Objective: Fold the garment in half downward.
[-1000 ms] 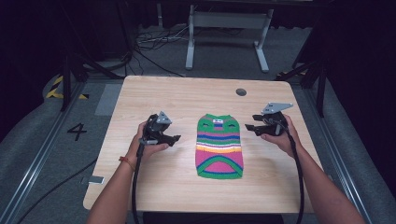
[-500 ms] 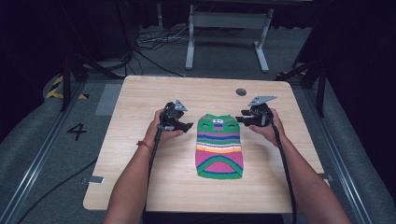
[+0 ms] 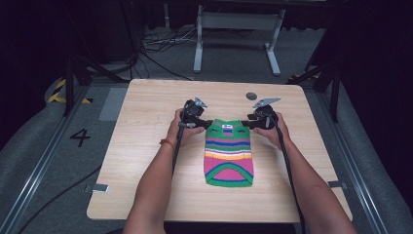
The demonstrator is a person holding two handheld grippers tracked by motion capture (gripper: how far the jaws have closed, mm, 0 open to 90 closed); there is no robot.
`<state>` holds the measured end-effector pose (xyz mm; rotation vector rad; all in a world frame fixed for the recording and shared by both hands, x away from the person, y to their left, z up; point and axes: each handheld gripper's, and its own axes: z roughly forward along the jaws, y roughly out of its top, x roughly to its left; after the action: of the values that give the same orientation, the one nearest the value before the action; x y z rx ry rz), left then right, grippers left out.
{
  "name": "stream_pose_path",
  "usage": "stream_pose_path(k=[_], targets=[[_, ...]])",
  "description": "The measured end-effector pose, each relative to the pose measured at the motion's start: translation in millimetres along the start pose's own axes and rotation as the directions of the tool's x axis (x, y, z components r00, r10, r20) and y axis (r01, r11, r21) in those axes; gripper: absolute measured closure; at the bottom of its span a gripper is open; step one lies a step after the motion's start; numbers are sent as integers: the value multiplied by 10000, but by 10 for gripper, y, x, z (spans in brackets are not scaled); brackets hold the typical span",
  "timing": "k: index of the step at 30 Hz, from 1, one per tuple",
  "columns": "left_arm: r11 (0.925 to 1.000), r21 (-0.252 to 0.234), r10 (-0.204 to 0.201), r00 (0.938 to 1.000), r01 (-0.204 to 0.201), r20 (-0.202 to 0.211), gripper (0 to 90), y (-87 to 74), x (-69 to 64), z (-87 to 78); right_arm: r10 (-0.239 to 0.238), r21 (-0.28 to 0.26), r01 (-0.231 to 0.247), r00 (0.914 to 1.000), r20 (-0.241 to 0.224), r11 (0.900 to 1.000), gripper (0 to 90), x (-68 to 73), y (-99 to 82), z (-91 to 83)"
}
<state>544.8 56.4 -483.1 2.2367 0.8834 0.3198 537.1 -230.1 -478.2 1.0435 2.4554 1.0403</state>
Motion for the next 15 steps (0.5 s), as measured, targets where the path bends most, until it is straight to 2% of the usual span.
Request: stream_pose_path(k=[5, 8, 12, 13, 15], targets=[[9997, 214, -70, 9999, 72, -125, 404, 85, -35, 196, -17, 205, 18, 10000, -61, 9998, 580, -15, -8, 66], [9976, 525, 474, 9984, -457, -323, 402, 137, -111, 295, 134, 118, -132, 9998, -144, 9998, 575, -28, 4, 113], [9988, 456, 215, 9994, -202, -279, 401, 163, -92, 332, -31, 262, 30, 10000, 41, 9997, 565, -4, 4, 193], [9990, 437, -55, 9999, 61, -149, 401, 155, -70, 337, 16, 312, -17, 10000, 21, 9995, 561, 4, 0, 217], [9988, 440, -218, 9998, 218, -23, 393, 123, -41, 349, 146, 272, -146, 9999, -2, 9995, 554, 0, -4, 246]])
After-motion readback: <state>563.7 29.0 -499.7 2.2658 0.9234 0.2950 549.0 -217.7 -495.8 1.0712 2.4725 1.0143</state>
